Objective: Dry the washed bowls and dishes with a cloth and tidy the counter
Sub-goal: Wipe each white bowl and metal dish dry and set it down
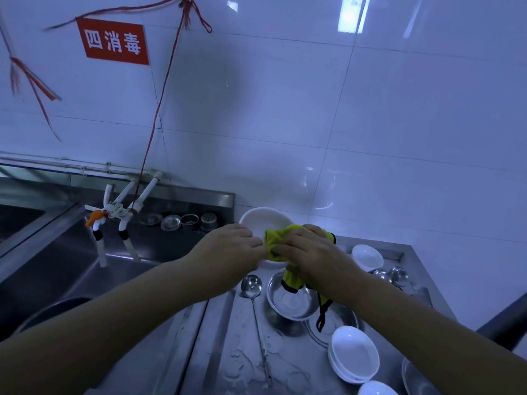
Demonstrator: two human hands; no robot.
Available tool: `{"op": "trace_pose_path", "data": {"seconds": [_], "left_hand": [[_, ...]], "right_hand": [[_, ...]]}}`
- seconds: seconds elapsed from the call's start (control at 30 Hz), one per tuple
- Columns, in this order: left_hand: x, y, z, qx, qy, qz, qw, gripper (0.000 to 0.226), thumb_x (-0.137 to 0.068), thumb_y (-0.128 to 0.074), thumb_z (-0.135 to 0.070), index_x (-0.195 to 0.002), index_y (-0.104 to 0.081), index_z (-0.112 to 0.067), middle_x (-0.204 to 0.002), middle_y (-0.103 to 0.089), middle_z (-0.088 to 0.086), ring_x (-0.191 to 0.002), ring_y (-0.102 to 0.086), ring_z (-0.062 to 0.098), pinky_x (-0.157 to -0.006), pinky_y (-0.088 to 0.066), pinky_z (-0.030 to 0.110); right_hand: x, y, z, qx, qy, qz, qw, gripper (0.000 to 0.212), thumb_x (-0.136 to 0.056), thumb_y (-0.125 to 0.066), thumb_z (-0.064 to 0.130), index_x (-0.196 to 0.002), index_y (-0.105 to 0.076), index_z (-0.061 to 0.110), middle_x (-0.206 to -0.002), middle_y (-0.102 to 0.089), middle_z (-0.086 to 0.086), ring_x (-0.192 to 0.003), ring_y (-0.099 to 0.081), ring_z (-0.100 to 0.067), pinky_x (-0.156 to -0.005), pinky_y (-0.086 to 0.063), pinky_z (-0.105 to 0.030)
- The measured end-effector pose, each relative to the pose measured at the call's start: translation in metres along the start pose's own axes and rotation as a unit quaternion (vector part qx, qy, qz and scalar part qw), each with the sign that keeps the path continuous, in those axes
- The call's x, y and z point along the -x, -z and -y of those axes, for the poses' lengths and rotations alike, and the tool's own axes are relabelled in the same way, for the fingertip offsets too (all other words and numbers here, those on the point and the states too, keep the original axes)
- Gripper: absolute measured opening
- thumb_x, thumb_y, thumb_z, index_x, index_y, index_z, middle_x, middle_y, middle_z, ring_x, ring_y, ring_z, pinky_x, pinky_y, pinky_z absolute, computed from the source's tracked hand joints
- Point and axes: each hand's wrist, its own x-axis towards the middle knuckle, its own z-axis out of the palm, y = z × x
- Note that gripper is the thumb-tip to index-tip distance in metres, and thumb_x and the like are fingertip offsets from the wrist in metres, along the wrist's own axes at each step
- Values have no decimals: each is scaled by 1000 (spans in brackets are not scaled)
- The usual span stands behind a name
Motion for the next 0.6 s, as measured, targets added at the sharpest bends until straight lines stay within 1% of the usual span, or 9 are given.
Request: {"op": "trace_pose_path", "data": {"seconds": [0.07,0.1,0.17,0.23,0.27,0.33,0.4,0.5,0.6], "left_hand": [[5,1,-1,92,82,-19,992,15,-69,-78,-26,-79,-67,-23,-72,-65,-9,-69,-62,14,-66,-48,22],[7,2,-1,182,153,-22,971,10,-75,-74,-24,-82,-67,-23,-73,-64,-8,-72,-61,15,-65,-45,22],[10,-1,-3,401,281,-13,872,6,-84,-66,-20,-79,-62,-23,-70,-57,-7,-67,-56,11,-61,-41,20],[9,-6,-9,566,332,-47,754,7,-87,-63,-15,-80,-64,-17,-71,-58,-2,-65,-53,8,-60,-43,17],[7,-7,-13,632,338,-71,693,3,-86,-63,-13,-84,-65,-12,-74,-61,3,-68,-56,9,-61,-45,17],[-1,-8,-24,745,322,-113,574,15,-81,-65,-11,-93,-66,-2,-82,-68,12,-74,-63,17,-64,-51,21],[-10,-8,-33,806,303,-145,487,22,-78,-65,-10,-96,-65,3,-86,-70,18,-75,-66,23,-64,-54,26],[-21,-6,-35,835,295,-176,430,28,-78,-61,-11,-99,-64,6,-90,-68,22,-78,-65,27,-66,-55,29],[-26,-4,-33,849,273,-188,411,28,-81,-60,-11,-104,-65,3,-97,-66,21,-83,-64,25,-73,-53,30]], "right_hand": [[4,4,-1,-7,-31,-61,998,41,-74,-73,-5,-114,-67,-1,-114,-67,-15,-105,-63,-30,-92,-48,-41],[6,6,-1,-27,-65,-101,992,43,-75,-69,-5,-118,-63,-3,-118,-64,-15,-111,-59,-29,-95,-44,-41],[7,12,0,-120,-186,-167,961,48,-77,-63,-1,-125,-59,3,-124,-59,-4,-117,-48,-15,-102,-36,-31],[2,18,3,-215,-286,-198,913,50,-81,-59,8,-130,-56,15,-126,-52,11,-118,-43,0,-103,-32,-14],[-2,19,6,-241,-299,-199,902,49,-82,-58,11,-131,-54,19,-127,-51,12,-119,-43,2,-104,-31,-12],[-8,18,13,-279,-284,-188,898,46,-87,-55,17,-132,-52,19,-134,-49,9,-127,-42,-2,-109,-30,-17],[-13,17,20,-277,-269,-192,902,42,-92,-51,25,-133,-53,12,-138,-46,6,-132,-40,-7,-111,-29,-22],[-16,13,29,-178,-209,-245,930,40,-94,-45,23,-126,-59,4,-135,-49,-1,-131,-41,-14,-111,-28,-26],[-14,3,38,-120,-143,-278,942,33,-96,-45,17,-122,-62,6,-131,-54,-9,-128,-45,-24,-105,-34,-37]]}}
